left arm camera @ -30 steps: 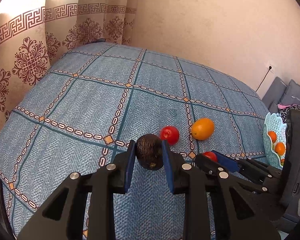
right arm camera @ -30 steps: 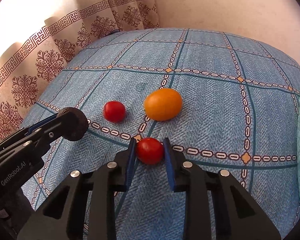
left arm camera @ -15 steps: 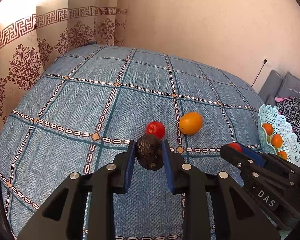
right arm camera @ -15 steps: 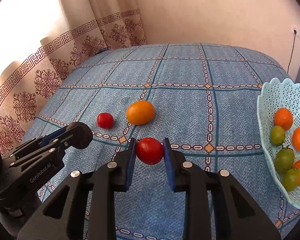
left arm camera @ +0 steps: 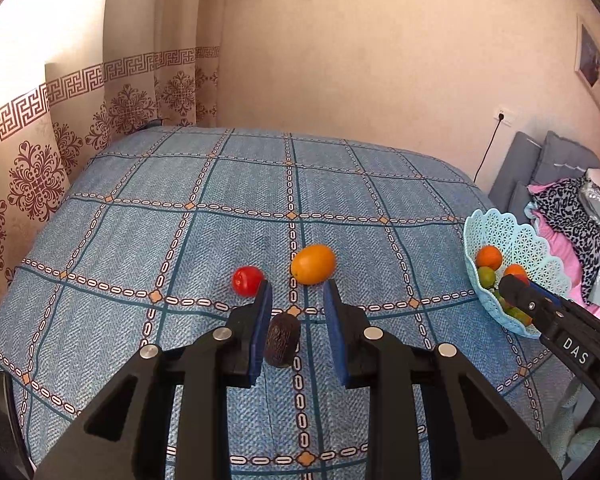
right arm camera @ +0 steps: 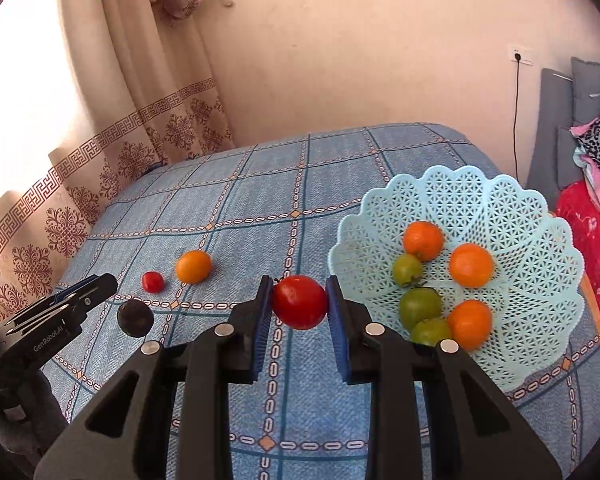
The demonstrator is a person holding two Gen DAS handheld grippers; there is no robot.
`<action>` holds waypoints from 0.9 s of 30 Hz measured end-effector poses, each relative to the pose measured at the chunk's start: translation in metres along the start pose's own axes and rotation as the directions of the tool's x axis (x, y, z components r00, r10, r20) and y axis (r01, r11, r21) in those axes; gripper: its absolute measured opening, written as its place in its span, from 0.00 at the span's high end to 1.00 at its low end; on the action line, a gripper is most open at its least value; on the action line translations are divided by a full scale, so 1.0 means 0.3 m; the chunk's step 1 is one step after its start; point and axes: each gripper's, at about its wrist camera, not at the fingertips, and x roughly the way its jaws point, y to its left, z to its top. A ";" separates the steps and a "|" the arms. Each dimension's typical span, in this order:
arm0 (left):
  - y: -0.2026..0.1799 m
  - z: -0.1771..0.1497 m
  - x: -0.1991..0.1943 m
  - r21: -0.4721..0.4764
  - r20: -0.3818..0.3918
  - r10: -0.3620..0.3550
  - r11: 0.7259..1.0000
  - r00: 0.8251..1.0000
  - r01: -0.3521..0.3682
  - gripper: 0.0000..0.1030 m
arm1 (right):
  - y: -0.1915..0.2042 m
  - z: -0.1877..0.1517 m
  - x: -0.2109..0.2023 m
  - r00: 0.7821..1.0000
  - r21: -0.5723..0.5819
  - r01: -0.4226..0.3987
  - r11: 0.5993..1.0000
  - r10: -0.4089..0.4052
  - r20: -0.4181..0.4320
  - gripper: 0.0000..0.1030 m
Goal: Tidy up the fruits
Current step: 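Carry the red tomato into the basket and release while the left tool lifts the avocado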
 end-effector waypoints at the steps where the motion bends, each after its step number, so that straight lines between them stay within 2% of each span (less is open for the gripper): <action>1: -0.012 0.002 -0.003 0.008 0.002 -0.003 1.000 1.000 0.003 0.74 | -0.024 0.000 -0.014 1.000 0.011 0.010 1.000 -0.010 0.008 0.73; 6: -0.028 0.003 -0.013 0.018 -0.001 0.009 1.000 1.000 -0.009 0.74 | -0.123 -0.007 -0.084 0.996 0.050 0.074 0.996 -0.077 0.055 0.73; 12: 0.037 -0.016 0.020 -0.028 -0.052 0.048 0.998 0.998 -0.049 0.72 | -0.241 -0.014 -0.118 0.988 0.112 0.132 0.985 -0.140 0.069 0.73; 13: 0.049 -0.019 0.025 -0.037 -0.061 0.053 0.998 0.997 -0.055 0.69 | -0.256 -0.013 -0.120 0.986 0.118 0.144 0.982 -0.153 0.070 0.73; 15: 0.073 -0.029 0.031 -0.058 -0.070 0.072 0.995 0.995 -0.076 0.45 | -0.274 -0.014 -0.120 0.981 0.129 0.166 0.978 -0.176 0.075 0.73; 16: 0.084 -0.035 0.033 -0.063 -0.073 0.079 0.994 0.994 -0.084 0.45 | -0.280 -0.016 -0.120 0.981 0.131 0.170 0.977 -0.181 0.075 0.71; 19: 0.103 -0.056 0.050 -0.061 -0.096 0.097 0.993 0.991 -0.104 0.45 | -0.296 -0.025 -0.129 0.977 0.140 0.181 0.974 -0.194 0.089 0.46; 27: 0.129 -0.112 0.111 -0.062 -0.160 0.113 0.990 0.981 -0.124 0.45 | -0.275 -0.037 -0.137 0.970 0.116 0.199 0.973 -0.213 0.119 0.45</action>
